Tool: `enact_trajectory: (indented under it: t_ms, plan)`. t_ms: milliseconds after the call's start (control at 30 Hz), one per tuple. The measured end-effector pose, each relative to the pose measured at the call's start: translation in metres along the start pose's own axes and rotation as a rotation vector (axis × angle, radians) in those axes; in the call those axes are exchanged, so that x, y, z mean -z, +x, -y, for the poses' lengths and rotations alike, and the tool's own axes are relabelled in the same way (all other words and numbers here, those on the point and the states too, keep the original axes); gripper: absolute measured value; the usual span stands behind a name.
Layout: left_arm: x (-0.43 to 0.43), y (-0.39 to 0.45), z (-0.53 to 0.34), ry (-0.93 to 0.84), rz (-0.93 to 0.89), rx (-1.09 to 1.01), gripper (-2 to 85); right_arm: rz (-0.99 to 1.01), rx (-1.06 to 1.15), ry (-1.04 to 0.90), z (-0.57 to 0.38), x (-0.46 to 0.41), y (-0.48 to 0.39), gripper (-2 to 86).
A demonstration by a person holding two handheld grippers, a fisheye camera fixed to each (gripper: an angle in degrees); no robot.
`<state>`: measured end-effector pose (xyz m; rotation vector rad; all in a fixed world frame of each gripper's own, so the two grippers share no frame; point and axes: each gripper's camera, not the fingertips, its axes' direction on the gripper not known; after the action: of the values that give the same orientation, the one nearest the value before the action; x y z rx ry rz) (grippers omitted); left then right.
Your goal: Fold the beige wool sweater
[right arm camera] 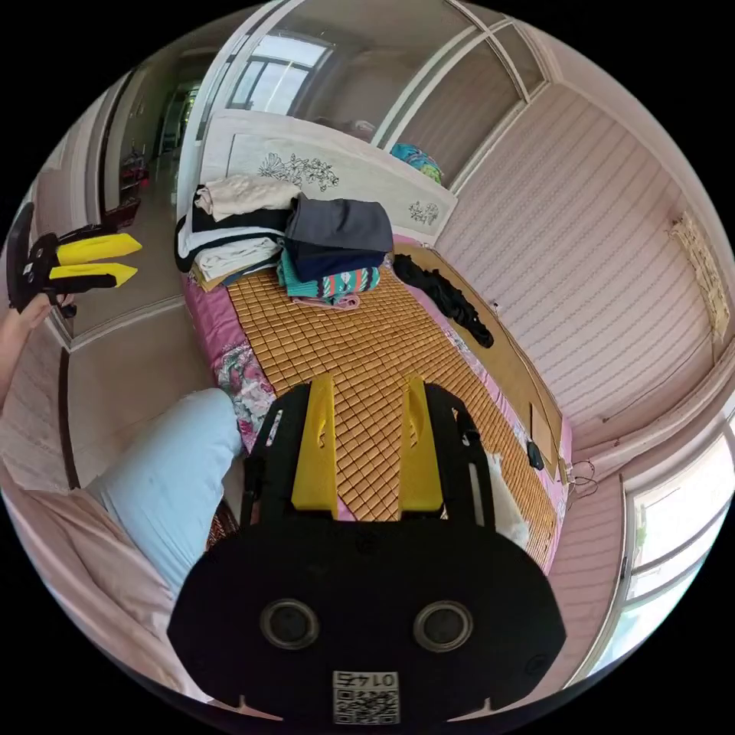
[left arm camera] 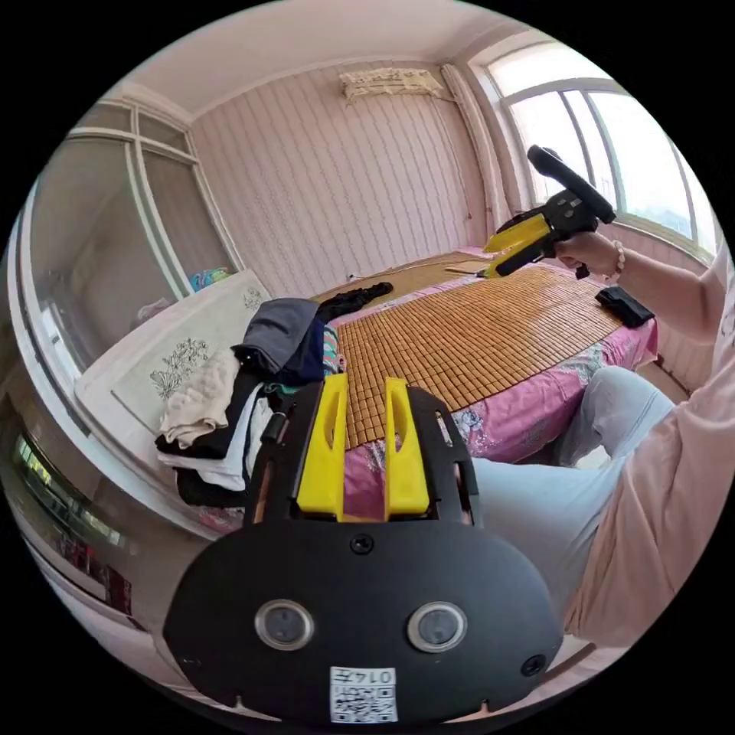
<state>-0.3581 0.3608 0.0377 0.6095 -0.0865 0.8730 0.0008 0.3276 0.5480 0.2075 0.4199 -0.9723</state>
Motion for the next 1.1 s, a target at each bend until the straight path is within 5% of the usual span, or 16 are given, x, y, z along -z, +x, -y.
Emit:
enact_trajectory:
  t_ms: [300, 767, 967, 1100]
  plan:
    - [0.013, -0.124, -0.101, -0.081, 0.191, 0.329, 9.2, 0.198, 0.254, 0.022, 0.134, -0.026, -0.067, 12.7]
    - [-0.051, -0.327, -0.107, -0.103, 0.334, 0.627, 10.1, 0.484, 0.427, 0.073, 0.324, -0.077, -0.149, 12.7]
    - [-0.104, -0.353, -0.103, -0.277, 0.350, 0.611, 7.9, 0.514, 0.429, 0.014, 0.359, -0.119, -0.184, 11.7]
    - [-0.099, -0.344, -0.092, -0.250, 0.420, 0.536, 2.9, 0.555, 0.371, -0.027, 0.355, -0.125, -0.174, 3.6]
